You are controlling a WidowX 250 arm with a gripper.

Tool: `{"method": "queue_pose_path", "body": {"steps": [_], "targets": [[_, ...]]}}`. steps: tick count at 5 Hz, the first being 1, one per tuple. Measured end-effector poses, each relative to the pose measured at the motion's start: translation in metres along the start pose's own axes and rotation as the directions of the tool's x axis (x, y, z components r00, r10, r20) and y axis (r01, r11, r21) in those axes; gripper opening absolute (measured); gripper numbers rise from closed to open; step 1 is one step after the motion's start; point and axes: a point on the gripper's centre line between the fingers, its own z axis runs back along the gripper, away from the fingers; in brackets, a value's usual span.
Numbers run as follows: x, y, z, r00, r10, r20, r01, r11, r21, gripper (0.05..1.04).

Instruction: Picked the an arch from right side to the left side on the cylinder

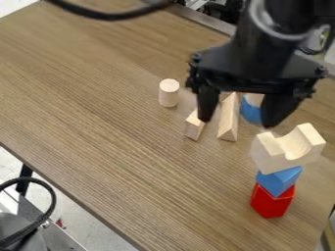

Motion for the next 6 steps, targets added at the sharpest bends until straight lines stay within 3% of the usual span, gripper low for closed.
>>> {"method": "queue_pose_path", "body": {"steps": [2,3,5,6], "targets": [[-0.009,-0.014,-0.003,0.993,0.118,-0.022,-0.119,0.992,-0.047,1.000],[-0.020,-0.017,-0.011,0.982,0.172,-0.076,-0.177,0.981,-0.073,1.000],[-0.024,-0.017,-0.022,0.974,0.211,-0.087,-0.219,0.970,-0.101,1.000],[-0.022,-0.019,-0.025,0.967,0.245,-0.068,-0.251,0.960,-0.124,1.000]]}}
